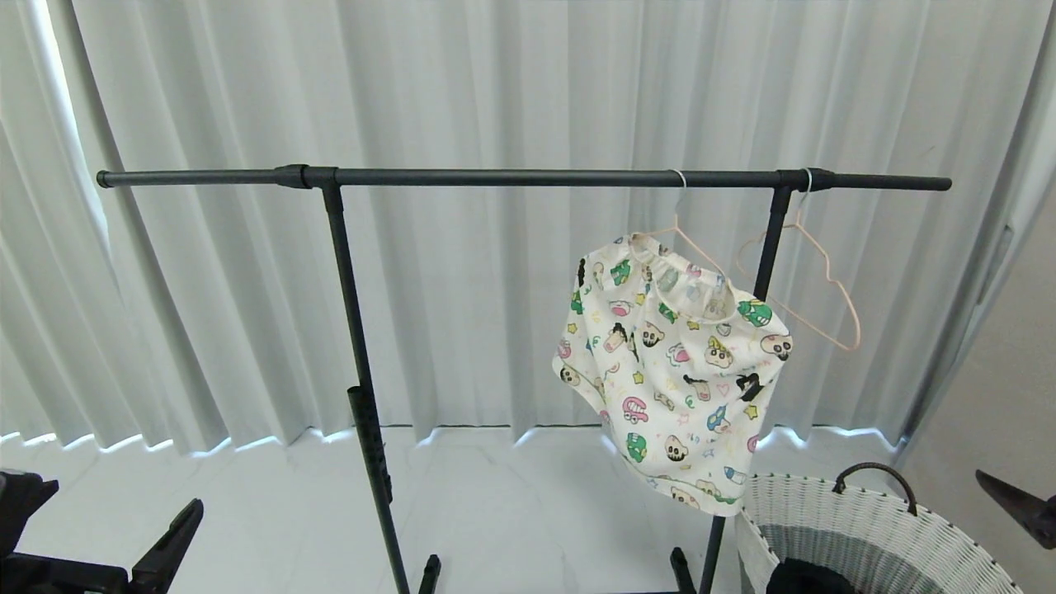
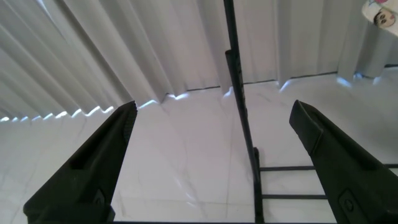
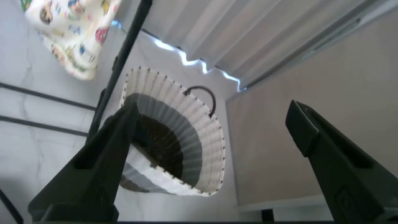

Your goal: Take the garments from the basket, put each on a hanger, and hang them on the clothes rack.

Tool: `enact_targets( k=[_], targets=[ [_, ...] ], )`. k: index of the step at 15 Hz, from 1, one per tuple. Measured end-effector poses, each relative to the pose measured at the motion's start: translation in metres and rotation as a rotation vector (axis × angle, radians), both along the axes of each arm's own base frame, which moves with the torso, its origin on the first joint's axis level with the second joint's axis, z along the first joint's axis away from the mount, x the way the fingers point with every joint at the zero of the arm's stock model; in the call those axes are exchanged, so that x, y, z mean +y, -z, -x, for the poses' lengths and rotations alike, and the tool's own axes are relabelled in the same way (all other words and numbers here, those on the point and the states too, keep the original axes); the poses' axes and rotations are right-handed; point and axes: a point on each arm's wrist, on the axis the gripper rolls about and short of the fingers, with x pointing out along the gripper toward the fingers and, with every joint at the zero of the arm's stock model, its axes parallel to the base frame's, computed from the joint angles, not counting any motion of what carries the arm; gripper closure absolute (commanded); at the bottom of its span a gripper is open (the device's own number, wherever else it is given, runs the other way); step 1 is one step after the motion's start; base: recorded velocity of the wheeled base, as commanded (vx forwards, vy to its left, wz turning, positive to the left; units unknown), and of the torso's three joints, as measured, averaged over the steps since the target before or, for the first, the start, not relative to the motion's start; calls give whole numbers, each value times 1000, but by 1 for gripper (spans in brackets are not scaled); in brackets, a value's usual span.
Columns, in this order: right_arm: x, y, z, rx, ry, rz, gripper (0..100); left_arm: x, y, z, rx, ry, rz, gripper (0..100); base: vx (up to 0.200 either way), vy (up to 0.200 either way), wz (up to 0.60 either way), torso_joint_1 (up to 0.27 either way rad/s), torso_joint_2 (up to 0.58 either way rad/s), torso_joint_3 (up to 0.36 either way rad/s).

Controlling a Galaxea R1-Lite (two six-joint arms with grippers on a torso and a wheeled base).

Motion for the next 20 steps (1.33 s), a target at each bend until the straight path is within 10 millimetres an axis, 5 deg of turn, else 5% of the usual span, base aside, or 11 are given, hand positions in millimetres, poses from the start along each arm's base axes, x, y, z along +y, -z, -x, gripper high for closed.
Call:
enact_targets(
  k=[10, 17, 20],
  targets=[
    [-5, 17, 6, 49, 25, 27, 0, 2, 8, 22, -45, 3, -20, 0, 0, 0, 0, -178, 461, 285],
    [-13, 30, 8, 96, 66, 88, 0, 3, 7, 25, -65, 8, -54, 0, 200, -200, 0, -21, 62, 45],
    [-13, 33, 7, 110, 63, 91, 0, 3, 8, 26, -55, 8, -56, 0, 200, 0, 0, 4, 2, 5]
  ],
)
